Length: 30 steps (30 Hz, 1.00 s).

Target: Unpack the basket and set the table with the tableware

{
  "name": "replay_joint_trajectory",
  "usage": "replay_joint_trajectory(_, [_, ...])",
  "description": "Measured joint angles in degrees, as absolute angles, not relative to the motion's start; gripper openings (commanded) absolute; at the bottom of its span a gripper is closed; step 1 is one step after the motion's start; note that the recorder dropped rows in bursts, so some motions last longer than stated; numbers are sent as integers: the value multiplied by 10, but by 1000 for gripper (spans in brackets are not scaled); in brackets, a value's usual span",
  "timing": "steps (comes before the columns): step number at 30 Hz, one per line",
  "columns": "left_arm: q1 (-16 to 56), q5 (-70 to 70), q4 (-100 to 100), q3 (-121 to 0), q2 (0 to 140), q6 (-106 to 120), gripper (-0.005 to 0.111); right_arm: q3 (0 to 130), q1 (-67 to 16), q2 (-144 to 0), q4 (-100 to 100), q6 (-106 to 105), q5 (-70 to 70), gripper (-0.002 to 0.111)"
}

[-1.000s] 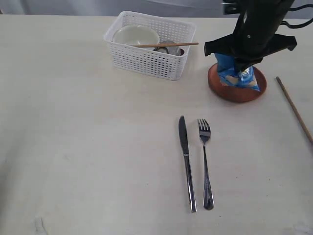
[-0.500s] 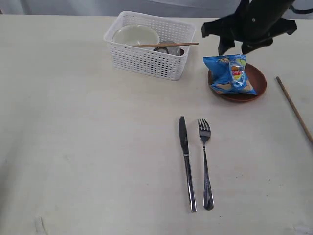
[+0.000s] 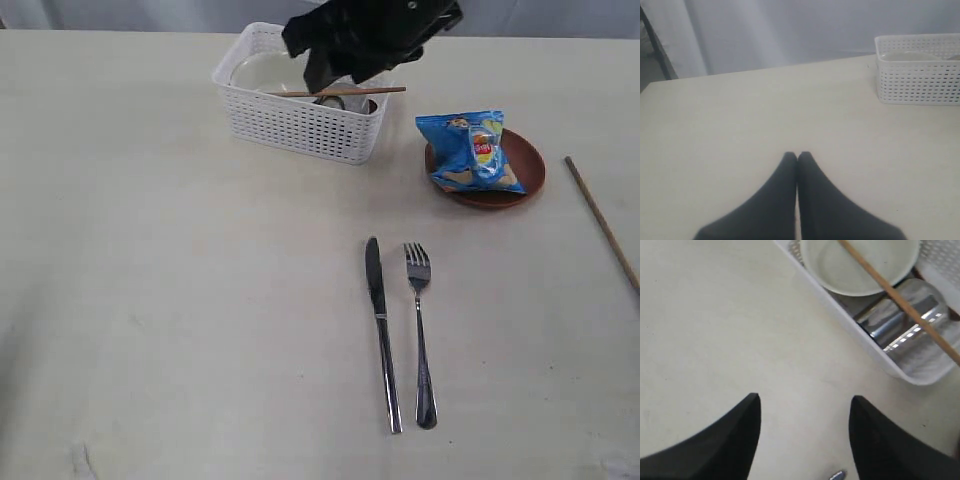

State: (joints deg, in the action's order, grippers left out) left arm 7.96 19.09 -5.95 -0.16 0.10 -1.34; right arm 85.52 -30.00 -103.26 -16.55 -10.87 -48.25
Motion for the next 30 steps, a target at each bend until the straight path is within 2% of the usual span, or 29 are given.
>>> replay_joint_trajectory(6, [80,191,-60,-2,1,-13,0,913,-332,-1114,-92,-121,-483,51])
replay_joint_trajectory(15, [80,191,-60,-2,1,-13,0,978,-337,-1194,-55,-125,-476,51])
replay_joint_trajectory(30, [80,191,-60,-2,1,-13,0,984,-337,-1249,11,-137,-423,49])
